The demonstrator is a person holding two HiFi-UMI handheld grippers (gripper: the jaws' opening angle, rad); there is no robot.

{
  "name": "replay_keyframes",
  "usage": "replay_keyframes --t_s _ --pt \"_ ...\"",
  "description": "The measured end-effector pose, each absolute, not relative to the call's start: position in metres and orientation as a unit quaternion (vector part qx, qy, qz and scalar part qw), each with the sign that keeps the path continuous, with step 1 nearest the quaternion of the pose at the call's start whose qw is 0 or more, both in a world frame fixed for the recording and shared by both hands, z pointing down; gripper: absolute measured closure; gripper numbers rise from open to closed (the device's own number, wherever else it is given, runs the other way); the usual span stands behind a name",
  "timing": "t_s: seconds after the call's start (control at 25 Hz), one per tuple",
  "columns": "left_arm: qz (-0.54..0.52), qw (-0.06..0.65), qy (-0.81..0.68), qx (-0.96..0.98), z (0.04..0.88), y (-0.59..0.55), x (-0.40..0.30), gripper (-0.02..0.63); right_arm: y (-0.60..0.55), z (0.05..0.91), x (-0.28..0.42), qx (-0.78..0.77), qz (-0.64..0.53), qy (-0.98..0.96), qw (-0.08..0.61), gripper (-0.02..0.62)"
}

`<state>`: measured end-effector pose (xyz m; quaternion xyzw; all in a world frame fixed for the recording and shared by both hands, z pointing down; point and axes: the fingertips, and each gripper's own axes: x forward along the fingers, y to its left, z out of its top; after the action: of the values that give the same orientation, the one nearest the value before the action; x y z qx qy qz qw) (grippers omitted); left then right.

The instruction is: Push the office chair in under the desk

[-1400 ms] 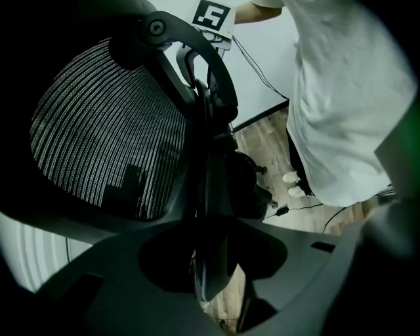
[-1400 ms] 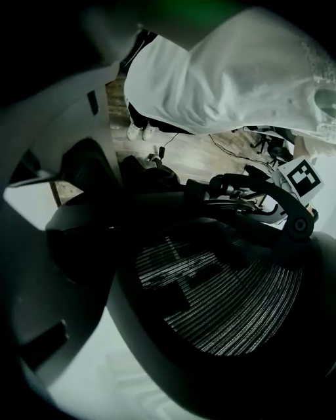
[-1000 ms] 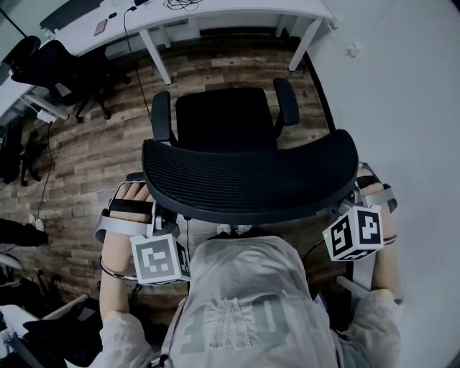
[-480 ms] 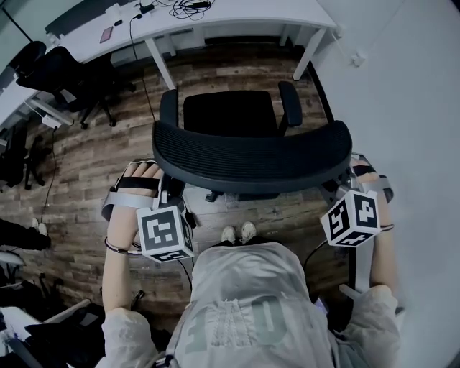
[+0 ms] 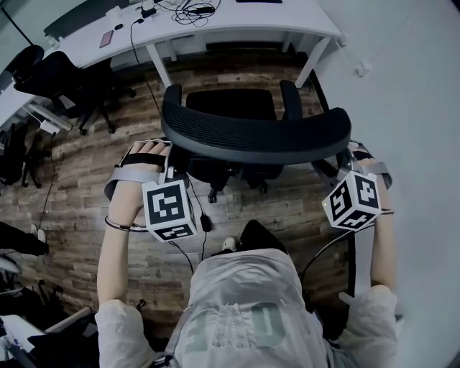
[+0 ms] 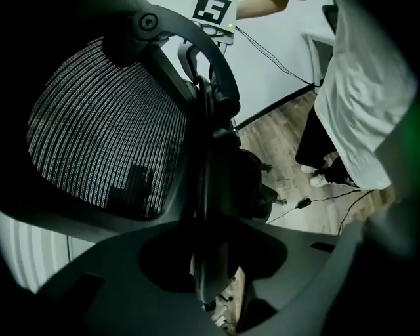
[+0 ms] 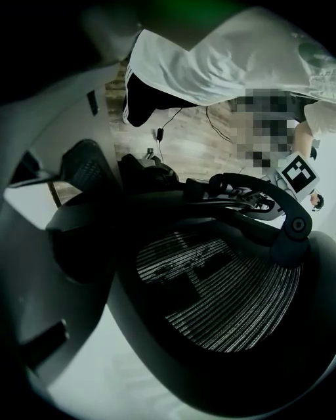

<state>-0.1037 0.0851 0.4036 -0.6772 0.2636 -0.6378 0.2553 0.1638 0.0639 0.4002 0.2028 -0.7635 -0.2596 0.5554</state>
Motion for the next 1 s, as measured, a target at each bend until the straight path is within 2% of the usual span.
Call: replay_keyframes --t_s 0.48,1.0 --pt "-0.644 0.237 0.270 -0.676 0.412 -0.011 -0.122 0.456 -0.043 0.405 0.143 0.198 -0.274 -0.769 0.542 0.454" --pt "-0.662 0.225 0.290 -0.653 0.410 -0.184 -0.181 0.454 -0.207 0.402 0.087 0.174 -0.268 -0.781 0.537 0.468"
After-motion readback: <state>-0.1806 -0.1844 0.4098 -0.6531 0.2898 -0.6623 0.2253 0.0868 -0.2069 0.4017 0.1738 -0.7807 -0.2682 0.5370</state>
